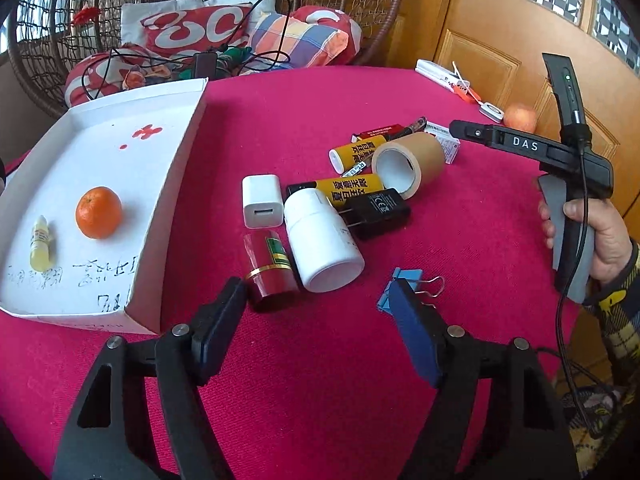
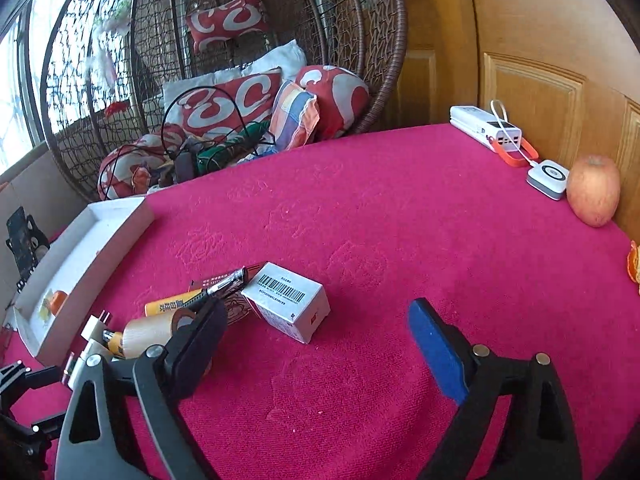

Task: Organize rigid objects
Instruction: 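Grasp the red green-labelled jar with the left tool while the right tool grasps the white barcode box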

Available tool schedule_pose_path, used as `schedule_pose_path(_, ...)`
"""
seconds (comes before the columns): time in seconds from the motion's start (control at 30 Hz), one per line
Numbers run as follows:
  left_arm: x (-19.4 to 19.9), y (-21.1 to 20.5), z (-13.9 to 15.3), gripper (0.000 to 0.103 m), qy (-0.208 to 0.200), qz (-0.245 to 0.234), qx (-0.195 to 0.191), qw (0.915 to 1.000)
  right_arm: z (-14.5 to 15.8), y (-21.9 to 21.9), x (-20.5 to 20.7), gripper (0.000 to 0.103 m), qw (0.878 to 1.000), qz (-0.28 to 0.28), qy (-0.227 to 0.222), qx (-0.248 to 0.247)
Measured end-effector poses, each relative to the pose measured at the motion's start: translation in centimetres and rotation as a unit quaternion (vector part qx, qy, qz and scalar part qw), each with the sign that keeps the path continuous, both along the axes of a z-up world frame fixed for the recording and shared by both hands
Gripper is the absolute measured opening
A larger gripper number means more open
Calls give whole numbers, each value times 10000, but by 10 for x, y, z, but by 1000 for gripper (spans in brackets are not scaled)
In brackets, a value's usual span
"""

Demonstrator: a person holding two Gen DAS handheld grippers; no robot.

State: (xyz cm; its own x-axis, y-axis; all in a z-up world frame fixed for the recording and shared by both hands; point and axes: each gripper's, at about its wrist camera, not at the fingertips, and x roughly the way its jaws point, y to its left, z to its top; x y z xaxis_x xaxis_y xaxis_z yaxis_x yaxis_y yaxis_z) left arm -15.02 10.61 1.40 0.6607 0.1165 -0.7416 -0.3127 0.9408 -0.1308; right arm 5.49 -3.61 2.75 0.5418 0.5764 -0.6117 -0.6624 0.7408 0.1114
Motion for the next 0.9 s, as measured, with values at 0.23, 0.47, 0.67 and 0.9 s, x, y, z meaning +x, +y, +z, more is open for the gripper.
schedule_pose_path(0.23, 3, 13, -7, 72, 102, 184, -189, 9996, -19, 36, 18, 86, 9948, 581, -82, -828)
schedule_pose_path(0.47, 15, 6, -4, 67, -2, -75, -122, 9999, -27, 39, 22, 40, 9912, 940, 303, -878)
schedule_pose_path(0.67, 13, -6, 0, 65, -74, -345, 51, 9994, -26, 36, 22, 40, 9917, 908, 360, -835)
schedule_pose_path(0.9, 9, 19, -8, 65, 166, 201, -30, 9997, -25, 39, 25, 40, 9916, 909, 382, -840)
